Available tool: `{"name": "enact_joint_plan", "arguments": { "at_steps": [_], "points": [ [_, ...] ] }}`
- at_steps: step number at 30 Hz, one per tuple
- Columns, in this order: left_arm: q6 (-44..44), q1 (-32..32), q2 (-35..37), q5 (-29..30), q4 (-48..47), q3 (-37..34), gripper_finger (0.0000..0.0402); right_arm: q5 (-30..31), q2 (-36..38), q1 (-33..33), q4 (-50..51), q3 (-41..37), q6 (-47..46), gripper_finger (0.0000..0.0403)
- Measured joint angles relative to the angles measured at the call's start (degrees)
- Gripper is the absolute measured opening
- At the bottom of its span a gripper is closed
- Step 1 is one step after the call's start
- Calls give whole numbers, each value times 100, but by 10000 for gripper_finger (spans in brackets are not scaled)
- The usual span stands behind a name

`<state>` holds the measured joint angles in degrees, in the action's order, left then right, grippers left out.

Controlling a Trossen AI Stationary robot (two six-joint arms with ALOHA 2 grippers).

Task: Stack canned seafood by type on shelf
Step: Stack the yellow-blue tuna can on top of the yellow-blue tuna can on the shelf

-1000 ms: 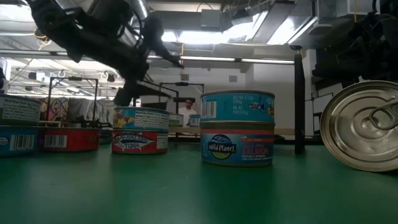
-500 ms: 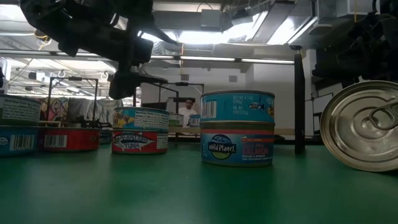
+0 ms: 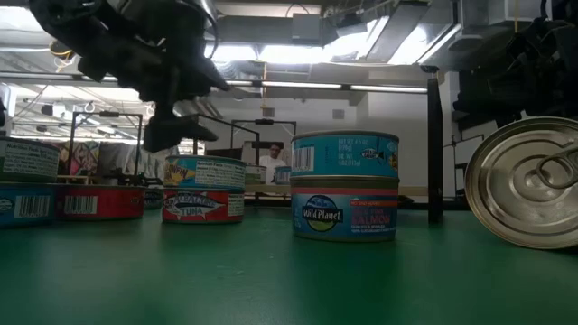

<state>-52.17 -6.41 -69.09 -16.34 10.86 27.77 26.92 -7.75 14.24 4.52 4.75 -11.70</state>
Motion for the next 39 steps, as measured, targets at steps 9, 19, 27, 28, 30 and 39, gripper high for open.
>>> {"name": "enact_joint_plan", "arguments": {
  "at_steps": [9,19,27,28,30,39],
  "points": [
    [569,-83,584,877,-1795,4,308,29,2,-2,-37,1,15,136],
    [272,159,161,973,-1758,4,308,42,2,-1,-20,1,15,136],
    [121,188,-128,975,-1696,4,308,43,2,-2,-57,2,7,136],
    [117,190,-148,975,-1690,4,308,42,2,-2,-55,2,4,136],
    [86,188,-161,975,-1681,4,308,42,1,-2,-55,2,2,136],
    [-219,190,-159,953,-1474,4,308,42,0,-2,-59,2,-2,136]
  ]
}}
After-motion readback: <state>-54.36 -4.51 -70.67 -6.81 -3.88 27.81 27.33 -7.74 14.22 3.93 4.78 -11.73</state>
